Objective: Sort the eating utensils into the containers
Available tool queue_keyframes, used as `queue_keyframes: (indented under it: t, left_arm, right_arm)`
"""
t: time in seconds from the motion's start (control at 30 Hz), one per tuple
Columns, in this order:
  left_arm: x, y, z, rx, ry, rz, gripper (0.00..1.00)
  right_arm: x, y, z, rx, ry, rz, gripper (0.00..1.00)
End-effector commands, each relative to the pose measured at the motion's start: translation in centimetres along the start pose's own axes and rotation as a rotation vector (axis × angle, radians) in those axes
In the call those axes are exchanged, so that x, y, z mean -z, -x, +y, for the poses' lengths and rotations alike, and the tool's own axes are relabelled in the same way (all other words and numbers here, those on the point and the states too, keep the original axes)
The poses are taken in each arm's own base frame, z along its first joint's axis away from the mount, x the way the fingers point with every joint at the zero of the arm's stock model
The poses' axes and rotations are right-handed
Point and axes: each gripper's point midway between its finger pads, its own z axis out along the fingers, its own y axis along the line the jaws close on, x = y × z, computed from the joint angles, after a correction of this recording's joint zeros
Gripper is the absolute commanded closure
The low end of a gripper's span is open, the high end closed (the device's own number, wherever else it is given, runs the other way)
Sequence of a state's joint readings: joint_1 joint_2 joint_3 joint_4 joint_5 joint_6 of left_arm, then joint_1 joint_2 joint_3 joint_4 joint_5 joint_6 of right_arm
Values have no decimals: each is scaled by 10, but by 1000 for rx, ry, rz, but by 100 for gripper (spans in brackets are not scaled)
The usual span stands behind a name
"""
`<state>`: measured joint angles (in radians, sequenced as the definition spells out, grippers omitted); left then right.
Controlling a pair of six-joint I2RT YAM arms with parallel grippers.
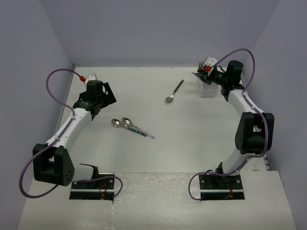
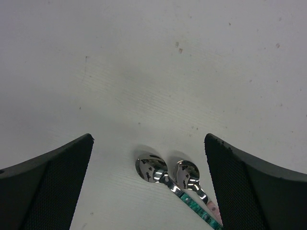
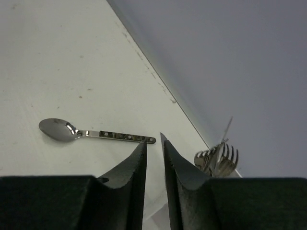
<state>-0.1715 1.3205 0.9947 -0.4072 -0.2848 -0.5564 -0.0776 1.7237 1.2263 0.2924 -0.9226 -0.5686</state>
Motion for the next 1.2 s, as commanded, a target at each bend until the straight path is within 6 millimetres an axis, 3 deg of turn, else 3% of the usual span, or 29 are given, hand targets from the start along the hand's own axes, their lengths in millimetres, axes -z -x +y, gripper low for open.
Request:
queue_keyframes:
  t: [0.0,0.07,0.1,0.17,0.27,0.3,0.33,0.37,0.4,0.43,0.47,0.5,0.53,0.57,0.6,0.63,0.73,0.83,0.9,1.07,1.17]
  left_arm:
    - [-1,17,-10,-5,-15,-31,0]
    - [-6,15,-14,-14,-27,-20,0]
    - [-6,15,-21,-18,-57,-16,0]
    - [-12,14,-45,-101,-146,-7,0]
    - [-15,12,-110,-282,-294,-1,0]
    - [-10,34,-139,-316,-341,-54,0]
    - [-27,13,-162,-417,-367,-19,0]
    - [-33,10,-181,-453,-403,-15,0]
    - [-50,7,-209,-486,-440,-7,0]
    - [-55,3,-227,-518,-485,-1,0]
    - [-55,-12,-252,-556,-571,30,0]
    - [-70,-17,-274,-568,-601,48,0]
    - [-69,-25,-293,-597,-646,53,0]
    - [-72,-31,-306,-606,-678,60,0]
    - [-83,-33,-325,-608,-695,43,0]
    - [-82,-39,-341,-624,-733,34,0]
    - [-91,-55,-386,-620,-834,-7,0]
    - [-103,-69,-410,-599,-853,-37,0]
    - [-114,-80,-412,-598,-838,-57,0]
    - [-131,-111,-407,-664,-746,-61,0]
    - [-150,-135,-388,-731,-629,-31,16]
  right_arm:
    - [-12,11,41,186,133,161,76]
    - [-21,11,47,184,122,197,61]
    - [-22,12,50,159,130,196,29]
    - [-24,25,50,48,100,171,1]
    - [-22,52,40,-89,-2,100,1]
    - [-22,67,29,-97,-62,50,1]
    - [-18,68,31,-227,-105,37,1]
    - [-10,84,28,-255,-147,2,1]
    - [-4,96,19,-278,-218,-40,1]
    - [1,87,30,-356,-225,-35,1]
    - [7,92,32,-376,-254,-50,1]
    - [23,108,25,-417,-348,-92,1]
    - [30,93,33,-461,-382,-67,1]
    - [45,98,34,-469,-428,-61,1]
    - [52,94,35,-485,-462,-43,1]
    - [61,81,35,-503,-522,-6,1]
    - [88,70,38,-540,-639,34,1]
    - [101,73,41,-535,-674,22,1]
    - [101,77,46,-557,-657,14,1]
    - [96,84,57,-579,-584,-8,1]
    - [94,82,57,-591,-584,2,1]
